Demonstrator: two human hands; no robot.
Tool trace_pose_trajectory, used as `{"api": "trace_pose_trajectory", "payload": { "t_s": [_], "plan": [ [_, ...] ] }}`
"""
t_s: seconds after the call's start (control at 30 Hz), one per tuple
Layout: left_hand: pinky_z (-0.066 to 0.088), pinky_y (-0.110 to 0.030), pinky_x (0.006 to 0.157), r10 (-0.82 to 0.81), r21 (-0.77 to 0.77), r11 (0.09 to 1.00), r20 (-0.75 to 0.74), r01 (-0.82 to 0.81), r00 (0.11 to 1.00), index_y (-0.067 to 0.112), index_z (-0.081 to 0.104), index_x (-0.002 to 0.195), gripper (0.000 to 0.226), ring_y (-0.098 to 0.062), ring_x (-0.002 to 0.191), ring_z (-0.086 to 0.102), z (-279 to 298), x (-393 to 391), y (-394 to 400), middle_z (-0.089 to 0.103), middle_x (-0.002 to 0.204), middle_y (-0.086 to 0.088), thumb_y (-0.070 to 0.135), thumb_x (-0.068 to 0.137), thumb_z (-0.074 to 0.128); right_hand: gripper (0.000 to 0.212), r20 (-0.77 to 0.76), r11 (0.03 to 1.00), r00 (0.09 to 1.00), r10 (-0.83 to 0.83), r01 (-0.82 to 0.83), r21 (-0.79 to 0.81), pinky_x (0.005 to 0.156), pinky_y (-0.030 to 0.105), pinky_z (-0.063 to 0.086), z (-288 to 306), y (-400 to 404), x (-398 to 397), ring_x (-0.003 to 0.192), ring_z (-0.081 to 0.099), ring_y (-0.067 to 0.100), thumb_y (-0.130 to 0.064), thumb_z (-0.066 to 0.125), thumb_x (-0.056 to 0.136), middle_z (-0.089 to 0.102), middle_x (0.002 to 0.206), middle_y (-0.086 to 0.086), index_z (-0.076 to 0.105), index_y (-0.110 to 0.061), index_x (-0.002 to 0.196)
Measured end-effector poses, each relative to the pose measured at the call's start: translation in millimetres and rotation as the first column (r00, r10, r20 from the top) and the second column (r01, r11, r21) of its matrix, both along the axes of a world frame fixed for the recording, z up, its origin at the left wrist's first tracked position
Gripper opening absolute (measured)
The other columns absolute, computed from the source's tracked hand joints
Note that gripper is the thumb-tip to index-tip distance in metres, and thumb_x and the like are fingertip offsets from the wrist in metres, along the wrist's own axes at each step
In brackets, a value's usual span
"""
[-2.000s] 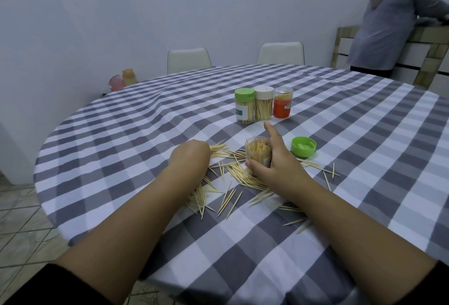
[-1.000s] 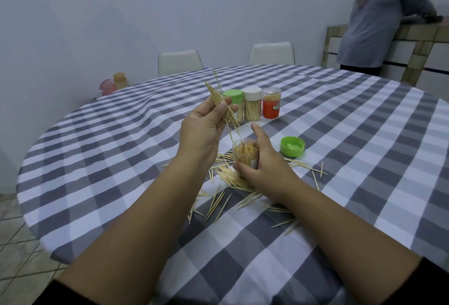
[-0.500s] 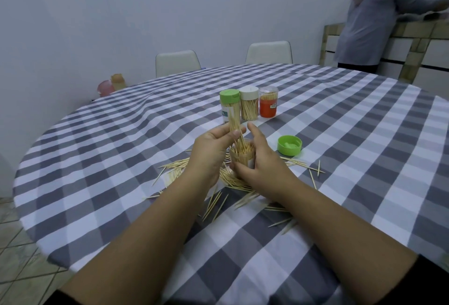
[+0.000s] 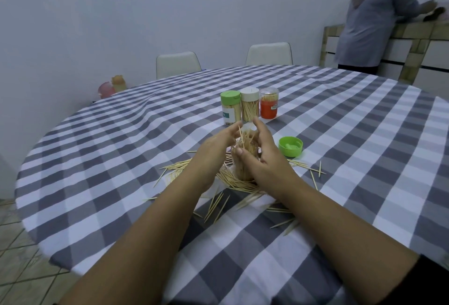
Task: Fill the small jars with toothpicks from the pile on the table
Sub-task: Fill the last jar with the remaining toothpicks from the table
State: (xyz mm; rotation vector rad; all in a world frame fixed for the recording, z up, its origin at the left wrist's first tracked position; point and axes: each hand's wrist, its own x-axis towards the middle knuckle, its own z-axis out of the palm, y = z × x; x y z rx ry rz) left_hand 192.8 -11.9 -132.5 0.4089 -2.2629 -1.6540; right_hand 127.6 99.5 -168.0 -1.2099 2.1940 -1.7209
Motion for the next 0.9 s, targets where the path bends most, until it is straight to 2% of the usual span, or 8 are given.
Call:
{"api": "trace_pose_trajectory", "payload": {
  "t_s": [0.13, 0.27, 0.33, 0.43, 0.53, 0.63, 0.77, 0.9],
  "plan": [
    [0.037, -0.039, 0.109, -0.114, -0.038, 0.993, 0.02, 0.115, 0.993, 0.032, 0.038, 0.143, 0.062, -0.02, 0.132, 0.044, -2.6, 4.2, -1.6, 0.045, 0.144, 0.0, 0.018, 0.084, 0.048, 0.063, -0.046, 0.998, 0.998, -0.039, 0.037, -0.048, 0.106, 0.04, 0.04, 0.1, -1.5, 0.1, 0.128, 0.045, 0.012, -0.032, 0.05, 0.096, 0.042, 0.145, -0.001, 0.015, -0.036, 0.149],
    [0.054, -0.028, 0.085, -0.194, -0.041, 0.98, -0.014, 0.194, 0.981, 0.039, 0.025, 0.146, 0.086, -0.006, 0.102, 0.064, -14.1, 10.4, -7.6, 0.053, 0.133, 0.005, 0.01, 0.072, 0.057, 0.054, -0.101, 0.997, 0.993, -0.062, 0.056, -0.06, 0.093, 0.011, 0.036, 2.6, -3.6, -1.0, 0.114, 0.04, -0.01, -0.024, 0.049, 0.097, 0.042, 0.131, -0.026, 0.028, -0.039, 0.145],
    [0.056, -0.025, 0.076, -0.192, -0.058, 0.98, -0.019, 0.191, 0.981, 0.039, 0.016, 0.149, 0.093, -0.002, 0.093, 0.067, -17.5, 9.6, -7.6, 0.056, 0.124, 0.011, -0.001, 0.078, 0.06, 0.052, -0.127, 0.995, 0.988, -0.083, 0.075, -0.072, 0.094, 0.018, 0.04, 1.5, -5.3, -0.7, 0.111, 0.045, -0.006, -0.024, 0.051, 0.096, 0.046, 0.122, -0.028, 0.034, -0.042, 0.141],
    [0.057, -0.039, 0.083, -0.146, -0.129, 0.981, -0.01, 0.143, 0.989, 0.04, 0.007, 0.15, 0.097, -0.007, 0.098, 0.067, -17.6, 8.9, -4.7, 0.062, 0.122, 0.007, -0.001, 0.082, 0.061, 0.048, -0.216, 0.984, 0.965, -0.148, 0.123, -0.127, 0.096, 0.042, 0.044, 0.2, -7.9, 0.5, 0.107, 0.055, 0.009, -0.027, 0.054, 0.088, 0.061, 0.11, -0.012, 0.047, -0.042, 0.133],
    [0.056, -0.044, 0.087, -0.114, -0.159, 0.981, -0.002, 0.113, 0.993, 0.038, 0.009, 0.151, 0.096, -0.01, 0.105, 0.064, -19.1, 7.3, -6.3, 0.066, 0.117, 0.002, 0.0, 0.081, 0.062, 0.041, -0.294, 0.978, 0.938, -0.182, 0.141, -0.155, 0.093, 0.049, 0.042, 1.2, -11.2, -0.7, 0.106, 0.054, 0.009, -0.024, 0.057, 0.083, 0.063, 0.106, -0.008, 0.06, -0.034, 0.123],
    [0.051, -0.041, 0.095, -0.091, -0.154, 0.984, 0.013, 0.092, 0.996, 0.032, 0.005, 0.152, 0.096, -0.001, 0.109, 0.06, -20.2, 7.5, -7.9, 0.07, 0.105, 0.008, 0.003, 0.082, 0.065, 0.034, -0.314, 0.969, 0.92, -0.236, 0.197, -0.152, 0.094, 0.046, 0.042, 1.5, -11.4, -3.0, 0.108, 0.054, 0.01, -0.023, 0.054, 0.084, 0.066, 0.107, -0.005, 0.067, -0.024, 0.115],
    [0.049, -0.038, 0.099, -0.086, -0.152, 0.985, 0.011, 0.086, 0.996, 0.03, 0.005, 0.153, 0.096, 0.006, 0.111, 0.055, -19.6, 8.1, -7.3, 0.069, 0.105, 0.015, 0.003, 0.083, 0.065, 0.028, -0.277, 0.974, 0.939, -0.206, 0.169, -0.15, 0.091, 0.019, 0.043, 1.9, -8.4, 1.1, 0.102, 0.053, -0.002, -0.015, 0.055, 0.09, 0.066, 0.11, -0.006, 0.068, -0.017, 0.114],
    [0.048, -0.041, 0.099, -0.112, -0.155, 0.981, 0.019, 0.113, 0.994, 0.032, 0.009, 0.151, 0.096, -0.001, 0.118, 0.054, -20.1, 7.3, -7.7, 0.065, 0.106, 0.023, 0.007, 0.082, 0.07, 0.027, -0.118, 0.966, 0.965, -0.235, 0.218, -0.141, 0.087, 0.028, 0.049, 4.9, -6.2, -0.5, 0.1, 0.06, 0.006, -0.02, 0.055, 0.094, 0.066, 0.104, -0.014, 0.067, -0.026, 0.117]
  ]
}}
